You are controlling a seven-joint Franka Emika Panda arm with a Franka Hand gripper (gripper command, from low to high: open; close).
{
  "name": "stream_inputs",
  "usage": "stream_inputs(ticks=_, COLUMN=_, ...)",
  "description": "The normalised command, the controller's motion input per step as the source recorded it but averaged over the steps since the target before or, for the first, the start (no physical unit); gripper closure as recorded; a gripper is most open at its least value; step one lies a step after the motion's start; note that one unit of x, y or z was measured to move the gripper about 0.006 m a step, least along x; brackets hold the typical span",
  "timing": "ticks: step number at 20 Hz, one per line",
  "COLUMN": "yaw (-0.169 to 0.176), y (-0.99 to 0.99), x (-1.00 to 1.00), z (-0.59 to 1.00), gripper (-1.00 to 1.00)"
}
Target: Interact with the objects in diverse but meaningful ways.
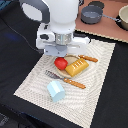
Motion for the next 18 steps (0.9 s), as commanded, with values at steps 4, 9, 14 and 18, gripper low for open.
stream_inputs(ticks=4, yaw=-0.08, y=0.18, x=-0.35, z=0.61, gripper=-1.0)
stream_inputs(ticks=9, yaw=-0.066, y=0.12, x=-0.27, z=0.59, gripper=-1.0)
stream_inputs(ticks=14, yaw=-0.031, y=0.0, x=-0.07, z=0.49, gripper=-1.0)
stream_inputs(ticks=18, yaw=0.039, y=-0.06, x=0.0, z=0.35, gripper=-1.0)
